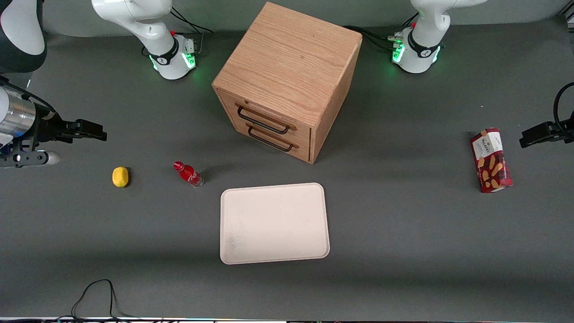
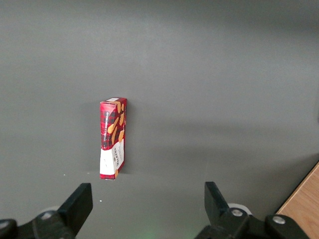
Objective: Place coke bottle on tray
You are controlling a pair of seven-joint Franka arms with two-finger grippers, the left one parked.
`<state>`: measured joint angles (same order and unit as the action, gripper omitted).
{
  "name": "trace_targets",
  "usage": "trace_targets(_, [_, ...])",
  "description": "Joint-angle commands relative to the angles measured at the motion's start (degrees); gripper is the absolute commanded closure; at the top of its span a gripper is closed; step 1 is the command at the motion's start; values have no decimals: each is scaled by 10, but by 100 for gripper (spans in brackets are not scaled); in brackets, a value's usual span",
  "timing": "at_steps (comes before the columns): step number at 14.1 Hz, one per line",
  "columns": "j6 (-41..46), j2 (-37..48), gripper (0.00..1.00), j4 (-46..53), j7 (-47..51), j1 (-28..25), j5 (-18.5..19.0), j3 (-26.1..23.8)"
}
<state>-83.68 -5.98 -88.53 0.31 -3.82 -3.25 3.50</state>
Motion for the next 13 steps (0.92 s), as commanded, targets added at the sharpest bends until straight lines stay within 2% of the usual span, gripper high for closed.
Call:
trace_targets(1, [16, -9, 0, 20, -2, 8, -11, -7])
trace_targets(9, [15, -16, 0, 27, -3, 7, -7, -9])
trace_targets(13, [35, -45, 0, 68, -1, 5, -5, -9])
